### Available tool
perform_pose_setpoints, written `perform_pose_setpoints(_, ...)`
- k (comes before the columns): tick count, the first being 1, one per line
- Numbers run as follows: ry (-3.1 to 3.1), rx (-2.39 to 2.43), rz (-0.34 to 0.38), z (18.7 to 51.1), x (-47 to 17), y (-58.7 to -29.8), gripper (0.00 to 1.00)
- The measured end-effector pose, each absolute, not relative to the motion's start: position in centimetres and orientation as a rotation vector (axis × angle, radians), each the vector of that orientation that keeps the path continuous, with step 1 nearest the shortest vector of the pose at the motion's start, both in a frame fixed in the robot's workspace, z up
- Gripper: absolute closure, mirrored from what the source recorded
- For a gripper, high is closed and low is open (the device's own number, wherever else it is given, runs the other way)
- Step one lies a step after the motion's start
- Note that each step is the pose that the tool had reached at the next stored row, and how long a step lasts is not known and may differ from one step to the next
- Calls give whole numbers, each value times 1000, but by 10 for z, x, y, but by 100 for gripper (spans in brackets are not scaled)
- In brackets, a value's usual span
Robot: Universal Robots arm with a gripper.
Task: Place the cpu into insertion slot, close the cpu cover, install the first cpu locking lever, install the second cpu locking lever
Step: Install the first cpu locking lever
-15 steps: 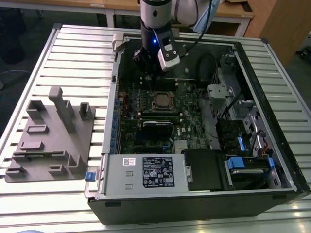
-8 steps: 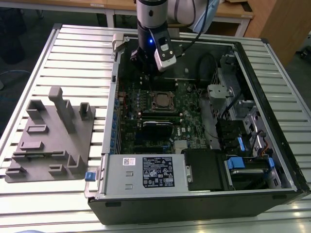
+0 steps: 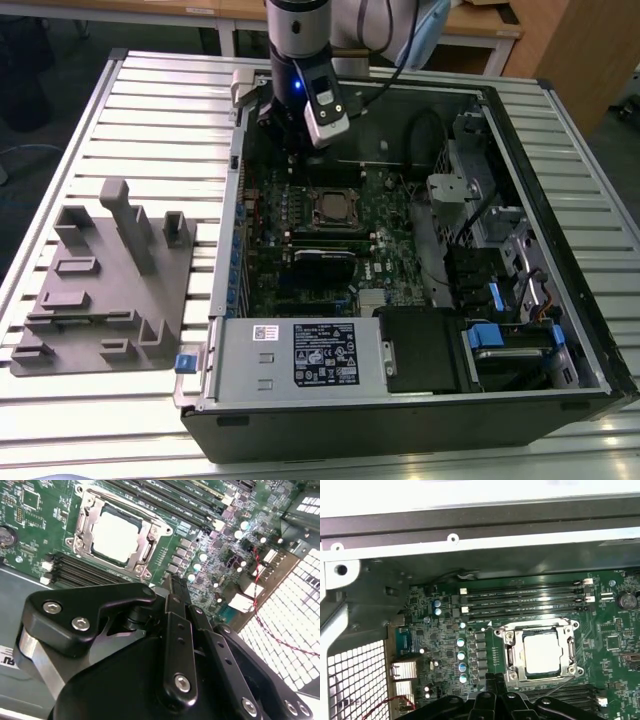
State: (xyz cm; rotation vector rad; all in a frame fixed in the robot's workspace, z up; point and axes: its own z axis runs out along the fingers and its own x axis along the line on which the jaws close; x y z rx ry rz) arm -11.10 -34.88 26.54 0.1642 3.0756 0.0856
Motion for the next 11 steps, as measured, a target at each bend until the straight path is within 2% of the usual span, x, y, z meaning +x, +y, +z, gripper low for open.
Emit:
perform_pose_setpoints(2, 3076, 164, 96, 265, -112, -349, 89)
perform_pose_setpoints(6, 3074, 167, 187, 265, -113, -349, 89)
perform_pose_setpoints(11, 3074, 167, 194, 265, -119, -349, 89)
